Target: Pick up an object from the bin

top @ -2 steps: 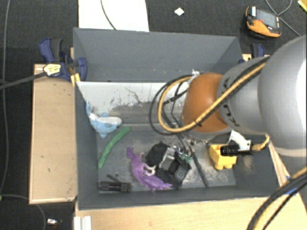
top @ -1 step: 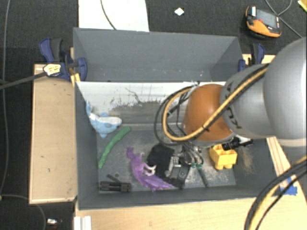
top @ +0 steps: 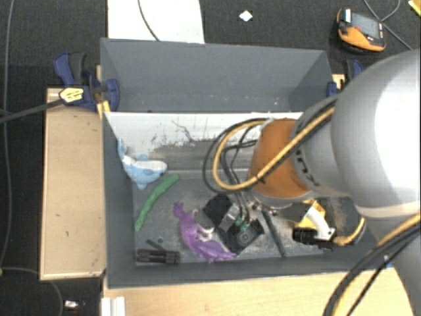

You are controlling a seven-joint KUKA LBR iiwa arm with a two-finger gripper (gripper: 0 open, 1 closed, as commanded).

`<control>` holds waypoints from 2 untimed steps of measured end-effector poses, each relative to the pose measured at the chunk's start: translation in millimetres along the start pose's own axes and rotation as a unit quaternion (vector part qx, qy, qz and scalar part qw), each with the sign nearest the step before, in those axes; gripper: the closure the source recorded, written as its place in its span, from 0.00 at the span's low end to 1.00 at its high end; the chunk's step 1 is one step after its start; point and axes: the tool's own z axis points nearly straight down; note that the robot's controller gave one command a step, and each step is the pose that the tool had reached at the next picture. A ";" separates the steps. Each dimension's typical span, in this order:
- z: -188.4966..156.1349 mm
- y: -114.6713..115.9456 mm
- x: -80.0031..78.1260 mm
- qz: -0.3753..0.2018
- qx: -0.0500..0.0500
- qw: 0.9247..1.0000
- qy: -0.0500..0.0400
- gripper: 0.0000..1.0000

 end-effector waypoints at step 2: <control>-25.7 -0.8 0.1 -0.002 0.001 1.000 0.001 1.00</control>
Offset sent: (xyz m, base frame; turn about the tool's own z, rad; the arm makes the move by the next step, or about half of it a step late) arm 0.0003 -0.0002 0.0447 -0.0012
